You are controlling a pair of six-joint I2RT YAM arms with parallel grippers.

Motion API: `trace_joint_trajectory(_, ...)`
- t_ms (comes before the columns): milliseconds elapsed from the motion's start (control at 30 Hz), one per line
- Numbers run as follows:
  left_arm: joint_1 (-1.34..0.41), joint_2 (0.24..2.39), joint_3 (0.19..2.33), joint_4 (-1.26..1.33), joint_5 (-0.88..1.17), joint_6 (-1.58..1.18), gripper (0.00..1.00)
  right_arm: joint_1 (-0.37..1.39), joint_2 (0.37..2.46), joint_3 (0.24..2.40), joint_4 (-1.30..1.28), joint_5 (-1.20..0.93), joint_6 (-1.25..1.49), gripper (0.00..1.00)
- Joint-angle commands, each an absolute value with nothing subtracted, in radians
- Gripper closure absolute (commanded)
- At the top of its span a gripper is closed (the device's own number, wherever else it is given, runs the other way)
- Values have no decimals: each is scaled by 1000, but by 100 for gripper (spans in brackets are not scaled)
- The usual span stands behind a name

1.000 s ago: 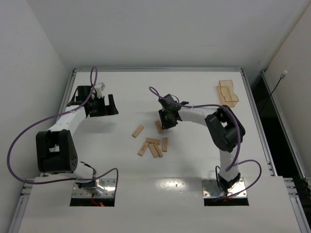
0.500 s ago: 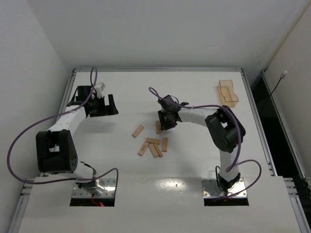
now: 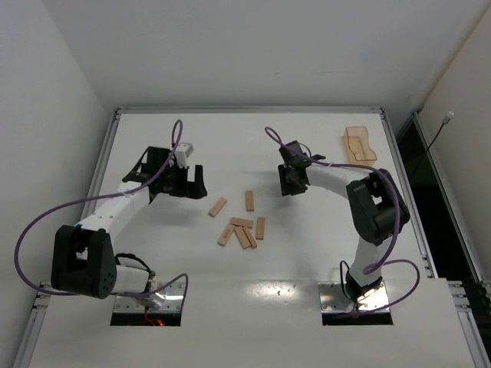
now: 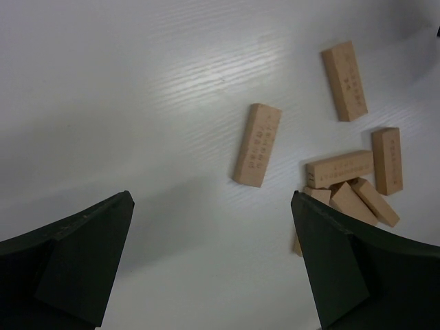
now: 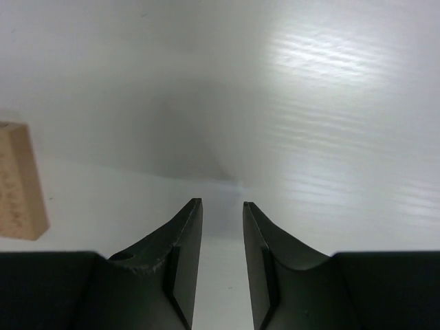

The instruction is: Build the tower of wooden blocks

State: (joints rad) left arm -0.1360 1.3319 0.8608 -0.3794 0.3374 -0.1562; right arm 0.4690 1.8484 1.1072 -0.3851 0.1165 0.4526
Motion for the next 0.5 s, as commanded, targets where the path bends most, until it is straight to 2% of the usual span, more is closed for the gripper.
trace_joint_trajectory(0, -213, 1331, 854, -365, 305, -133, 0, 408, 1816, 1172, -443, 173, 350, 72)
trace_joint_trajectory(233, -418, 1445, 931, -425, 169, -133, 0, 313, 1844, 1267, -535, 183, 212, 71)
trace_joint_trajectory(467, -518, 1638, 1029, -451, 108, -143, 9, 253, 1826, 1293, -568, 169, 201, 71)
